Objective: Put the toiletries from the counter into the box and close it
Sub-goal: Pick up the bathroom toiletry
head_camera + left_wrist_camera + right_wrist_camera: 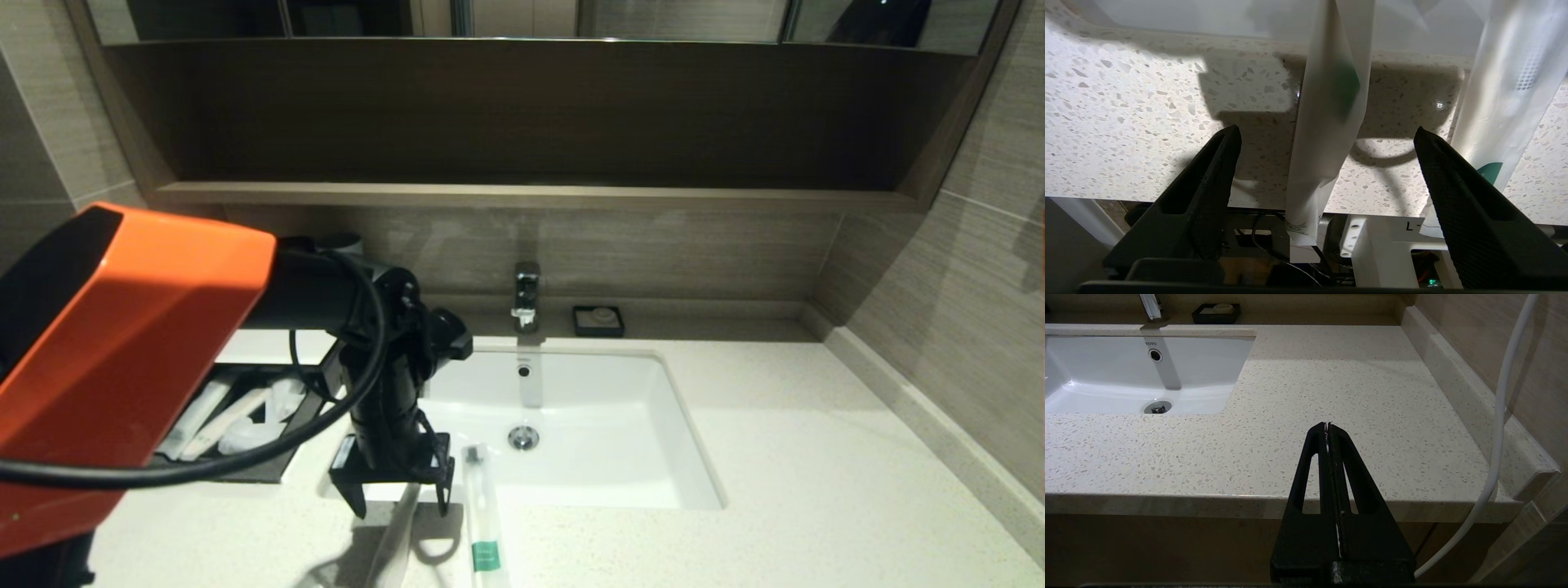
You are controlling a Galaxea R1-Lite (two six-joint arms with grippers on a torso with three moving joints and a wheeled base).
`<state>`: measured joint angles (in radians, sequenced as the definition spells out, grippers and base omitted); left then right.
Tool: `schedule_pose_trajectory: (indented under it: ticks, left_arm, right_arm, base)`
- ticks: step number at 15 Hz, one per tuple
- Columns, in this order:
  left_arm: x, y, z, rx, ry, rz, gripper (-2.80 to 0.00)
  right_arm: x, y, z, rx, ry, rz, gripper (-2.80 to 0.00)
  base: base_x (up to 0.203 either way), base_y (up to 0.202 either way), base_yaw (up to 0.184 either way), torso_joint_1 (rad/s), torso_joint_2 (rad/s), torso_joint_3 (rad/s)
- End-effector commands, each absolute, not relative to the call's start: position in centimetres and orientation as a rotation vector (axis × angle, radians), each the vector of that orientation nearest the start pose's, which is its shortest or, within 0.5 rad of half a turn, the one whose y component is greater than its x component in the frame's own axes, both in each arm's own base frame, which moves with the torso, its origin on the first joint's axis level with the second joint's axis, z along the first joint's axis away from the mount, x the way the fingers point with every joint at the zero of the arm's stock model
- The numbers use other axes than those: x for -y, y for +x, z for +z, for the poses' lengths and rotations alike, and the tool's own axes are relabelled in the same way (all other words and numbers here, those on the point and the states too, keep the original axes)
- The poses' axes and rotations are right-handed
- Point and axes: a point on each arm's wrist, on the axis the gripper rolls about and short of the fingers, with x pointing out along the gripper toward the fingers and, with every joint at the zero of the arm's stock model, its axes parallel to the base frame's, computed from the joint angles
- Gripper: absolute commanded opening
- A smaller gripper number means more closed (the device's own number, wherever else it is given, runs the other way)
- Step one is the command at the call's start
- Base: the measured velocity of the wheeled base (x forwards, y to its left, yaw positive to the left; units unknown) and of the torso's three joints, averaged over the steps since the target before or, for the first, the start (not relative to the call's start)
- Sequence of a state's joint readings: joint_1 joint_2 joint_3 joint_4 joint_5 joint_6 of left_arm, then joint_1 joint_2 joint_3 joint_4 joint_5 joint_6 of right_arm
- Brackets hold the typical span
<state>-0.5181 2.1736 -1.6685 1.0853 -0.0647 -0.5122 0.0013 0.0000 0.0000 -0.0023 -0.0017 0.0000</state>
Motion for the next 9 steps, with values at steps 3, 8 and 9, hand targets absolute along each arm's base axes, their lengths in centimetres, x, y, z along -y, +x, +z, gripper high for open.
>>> schedule_pose_trajectory:
  ticks: [3,8,9]
  left_arm:
    - [17.86,30.87,12.44,-1.645,-0.054,-0.057,0.00]
    - [17.84,30.80,11.91,-1.664,-0.049,-0.052,0.00]
    - [17.77,30.75,11.84,-1.667,-0.047,-0.048,0.00]
  right_arm:
    - [0.01,-2.27,7.54,0.002,0.000,0.000,-2.80]
    - [0.01,-2.28,7.53,0.003,0.000,0.000,-2.80]
    - [0.01,-2.27,7.54,0.002,0.000,0.000,-2.80]
  base:
    - [0.000,0.000,0.000,0.000,0.00,0.000]
    - [0.000,0.000,0.000,0.000,0.00,0.000]
    - [0.000,0.000,0.000,0.000,0.00,0.000]
